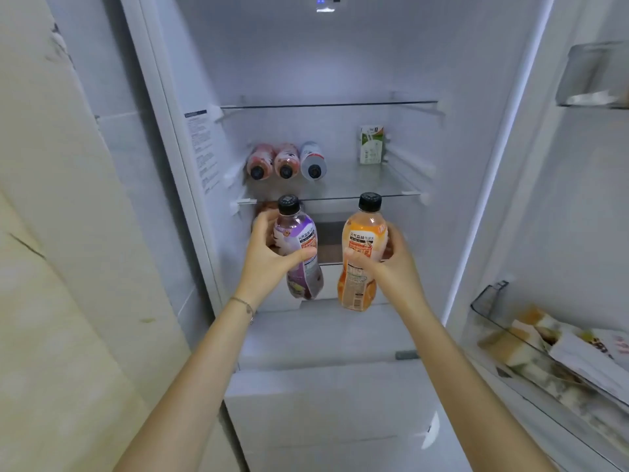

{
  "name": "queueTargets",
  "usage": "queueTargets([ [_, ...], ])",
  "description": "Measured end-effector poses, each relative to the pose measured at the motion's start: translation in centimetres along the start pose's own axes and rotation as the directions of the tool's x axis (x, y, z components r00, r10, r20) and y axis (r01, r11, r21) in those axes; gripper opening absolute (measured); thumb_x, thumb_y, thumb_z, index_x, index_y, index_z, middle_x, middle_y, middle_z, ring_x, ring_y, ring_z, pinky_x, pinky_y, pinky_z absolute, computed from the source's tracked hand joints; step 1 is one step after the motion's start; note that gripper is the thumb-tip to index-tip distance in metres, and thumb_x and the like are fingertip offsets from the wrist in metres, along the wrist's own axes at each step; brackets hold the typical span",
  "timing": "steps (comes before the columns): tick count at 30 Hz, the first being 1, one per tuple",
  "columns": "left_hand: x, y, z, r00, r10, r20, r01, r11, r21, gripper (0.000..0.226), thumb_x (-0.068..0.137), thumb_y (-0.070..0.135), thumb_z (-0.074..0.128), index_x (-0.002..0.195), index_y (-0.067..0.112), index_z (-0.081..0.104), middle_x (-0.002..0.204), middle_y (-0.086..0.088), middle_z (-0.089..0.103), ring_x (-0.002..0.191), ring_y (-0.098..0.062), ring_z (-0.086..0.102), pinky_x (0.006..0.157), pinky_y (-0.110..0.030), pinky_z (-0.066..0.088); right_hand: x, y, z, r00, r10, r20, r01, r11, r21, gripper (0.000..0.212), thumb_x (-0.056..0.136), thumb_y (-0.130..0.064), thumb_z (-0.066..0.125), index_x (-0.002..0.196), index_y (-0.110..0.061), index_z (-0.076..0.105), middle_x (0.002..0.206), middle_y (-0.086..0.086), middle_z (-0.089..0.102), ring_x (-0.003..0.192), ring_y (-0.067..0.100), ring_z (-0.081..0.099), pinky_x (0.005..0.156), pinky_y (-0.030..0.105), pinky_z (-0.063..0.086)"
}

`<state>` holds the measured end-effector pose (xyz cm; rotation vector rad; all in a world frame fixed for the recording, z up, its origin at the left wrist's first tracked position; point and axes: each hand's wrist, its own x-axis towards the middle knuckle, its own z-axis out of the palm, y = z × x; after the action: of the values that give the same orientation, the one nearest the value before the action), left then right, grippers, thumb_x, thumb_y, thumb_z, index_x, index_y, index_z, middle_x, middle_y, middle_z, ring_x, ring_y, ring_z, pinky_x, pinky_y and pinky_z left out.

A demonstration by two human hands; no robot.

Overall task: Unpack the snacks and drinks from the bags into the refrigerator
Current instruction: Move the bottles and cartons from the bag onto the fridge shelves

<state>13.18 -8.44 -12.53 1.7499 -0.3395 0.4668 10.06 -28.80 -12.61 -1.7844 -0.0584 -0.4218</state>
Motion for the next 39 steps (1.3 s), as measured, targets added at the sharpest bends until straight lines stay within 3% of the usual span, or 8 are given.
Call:
queueTargets([
  [5,3.4,-2.9,-0.2,0.996,0.063,0.057,-0.063,0.998,-0.009,0.073,0.067,0.019,0.087,0.126,0.028,0.046,0.125,0.008,0.057,0.118,-0.008,0.055,0.097,-0.040,0.052,2.3,1.0,1.6,0.999,0.013,-0.051,-0.015,1.000,-0.024,0.060,0.075,-0.024,0.081,0.123,-0.035,0.046,0.105,-0.023,0.057,0.095,-0.005,0.057,0.072,0.014,0.045],
  [8,4.8,-4.1,0.3,0.992,0.091,0.088,-0.088,0.995,-0.040,0.071,0.068,0.012,0.086,0.124,0.027,0.046,0.123,0.009,0.057,0.118,-0.007,0.055,0.097,-0.036,0.052,3.8,1.6,2.5,0.996,0.020,-0.083,-0.022,1.000,-0.022,0.065,0.073,-0.019,0.082,0.125,-0.033,0.047,0.105,-0.027,0.054,0.099,0.001,0.058,0.080,0.021,0.048],
  [12,6.4,-5.5,1.3,0.979,0.161,0.125,-0.164,0.986,0.020,0.068,0.067,0.009,0.086,0.115,0.035,0.045,0.114,0.027,0.052,0.112,0.005,0.052,0.095,-0.018,0.047,5.6,2.7,3.0,0.994,0.018,-0.112,-0.021,1.000,-0.021,0.064,0.071,-0.021,0.084,0.126,-0.028,0.052,0.110,-0.018,0.062,0.103,0.006,0.061,0.086,0.030,0.052],
  [18,8.2,-8.2,3.0,0.968,0.149,0.203,-0.163,0.985,0.053,0.071,0.068,0.011,0.086,0.117,0.041,0.044,0.115,0.033,0.051,0.114,0.007,0.050,0.099,-0.019,0.046,7.4,4.0,2.4,0.993,0.025,-0.118,-0.029,0.999,-0.032,0.064,0.071,-0.020,0.084,0.126,-0.025,0.051,0.115,-0.008,0.064,0.105,0.010,0.061,0.087,0.032,0.053],
  [23,9.8,-10.2,3.6,0.967,0.130,0.217,-0.152,0.985,0.085,0.074,0.070,0.008,0.084,0.130,0.027,0.045,0.125,0.019,0.050,0.120,0.012,0.044,0.099,-0.008,0.038,8.9,4.9,2.2,0.992,0.037,-0.119,-0.041,0.998,-0.036,0.063,0.070,-0.020,0.084,0.125,-0.024,0.052,0.116,-0.006,0.064,0.108,0.015,0.061,0.091,0.041,0.053],
  [30,11.7,-12.8,3.5,0.931,0.213,0.297,-0.282,0.936,0.212,0.073,0.077,0.008,0.079,0.136,0.029,0.042,0.135,0.010,0.041,0.129,0.000,0.037,0.104,-0.008,0.032,10.0,5.7,2.6,0.996,0.026,-0.084,-0.030,0.999,-0.041,0.064,0.070,-0.021,0.084,0.125,-0.027,0.052,0.114,-0.011,0.063,0.105,0.010,0.061,0.080,0.025,0.051],
  [35,12.9,-13.6,3.9,0.907,0.168,0.386,-0.302,0.898,0.319,0.070,0.081,0.015,0.076,0.140,0.030,0.042,0.146,0.007,0.036,0.129,0.004,0.028,0.102,-0.004,0.024,10.2,6.0,2.9,0.997,0.038,-0.063,-0.041,0.998,-0.047,0.064,0.070,-0.020,0.084,0.124,-0.030,0.052,0.108,-0.022,0.060,0.099,0.002,0.059,0.071,0.015,0.046],
  [39,13.3,-14.4,4.2,0.863,0.202,0.463,-0.412,0.813,0.412,0.067,0.080,0.020,0.077,0.138,0.027,0.047,0.151,0.000,0.037,0.132,-0.010,0.036,0.108,-0.027,0.035,10.1,6.4,2.6,0.997,0.040,-0.059,-0.043,0.998,-0.047,0.063,0.071,-0.020,0.084,0.125,-0.028,0.052,0.107,-0.022,0.060,0.098,0.001,0.060,0.072,0.015,0.046],
])
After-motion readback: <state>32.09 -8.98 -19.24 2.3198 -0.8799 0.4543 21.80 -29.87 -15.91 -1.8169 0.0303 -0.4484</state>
